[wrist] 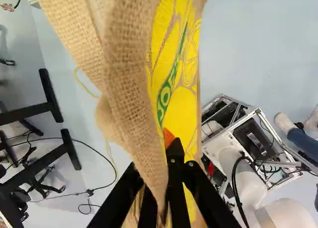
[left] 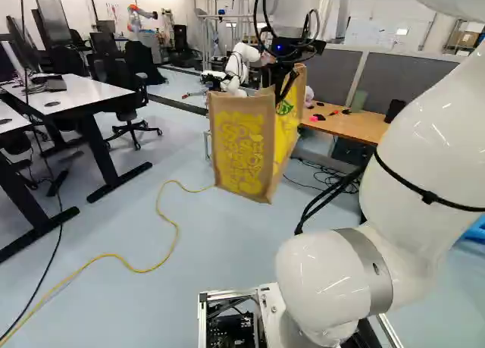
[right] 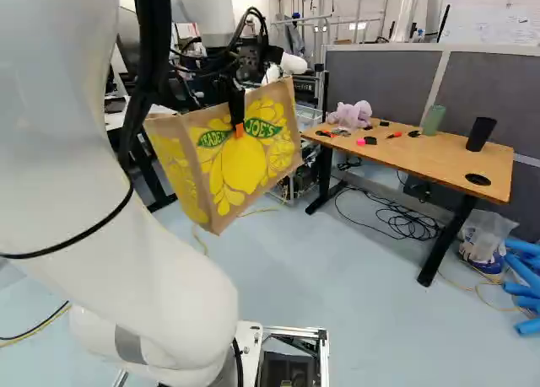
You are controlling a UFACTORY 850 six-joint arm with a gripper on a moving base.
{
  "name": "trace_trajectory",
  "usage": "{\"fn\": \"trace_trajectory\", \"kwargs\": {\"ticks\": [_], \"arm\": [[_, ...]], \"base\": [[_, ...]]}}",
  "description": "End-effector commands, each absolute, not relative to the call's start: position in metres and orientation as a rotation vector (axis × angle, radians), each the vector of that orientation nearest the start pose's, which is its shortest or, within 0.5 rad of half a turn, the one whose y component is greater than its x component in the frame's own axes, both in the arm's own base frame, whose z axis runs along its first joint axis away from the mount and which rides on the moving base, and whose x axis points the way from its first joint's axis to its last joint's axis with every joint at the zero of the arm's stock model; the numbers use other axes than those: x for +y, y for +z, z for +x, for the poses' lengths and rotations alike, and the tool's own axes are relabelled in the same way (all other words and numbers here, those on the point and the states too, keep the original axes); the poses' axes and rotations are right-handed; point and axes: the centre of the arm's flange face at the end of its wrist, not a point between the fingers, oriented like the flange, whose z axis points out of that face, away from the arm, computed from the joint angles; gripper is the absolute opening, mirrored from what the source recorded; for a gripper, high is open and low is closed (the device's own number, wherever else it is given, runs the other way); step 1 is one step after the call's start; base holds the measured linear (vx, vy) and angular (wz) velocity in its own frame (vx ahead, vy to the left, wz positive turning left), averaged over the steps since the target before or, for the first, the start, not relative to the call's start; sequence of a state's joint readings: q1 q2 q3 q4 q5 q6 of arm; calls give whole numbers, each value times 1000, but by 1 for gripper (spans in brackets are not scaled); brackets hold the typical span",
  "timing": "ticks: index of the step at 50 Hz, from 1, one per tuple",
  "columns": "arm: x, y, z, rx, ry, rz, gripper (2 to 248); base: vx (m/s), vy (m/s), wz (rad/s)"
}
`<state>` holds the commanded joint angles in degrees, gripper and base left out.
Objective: Pick up the bag on the ground and place it on the table
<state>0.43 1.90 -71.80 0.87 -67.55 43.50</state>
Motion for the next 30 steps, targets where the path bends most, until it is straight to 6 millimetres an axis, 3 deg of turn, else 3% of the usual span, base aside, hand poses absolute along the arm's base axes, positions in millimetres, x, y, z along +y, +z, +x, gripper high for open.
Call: {"fn": "trace_trajectory", "kwargs": {"ticks": [9, 30], "arm": [[4, 699, 447, 1140, -143, -2870, 22], [4, 701, 453, 1142, -121, -2877, 22]], "base": [[0, 0, 0], [0, 0, 0]]}}
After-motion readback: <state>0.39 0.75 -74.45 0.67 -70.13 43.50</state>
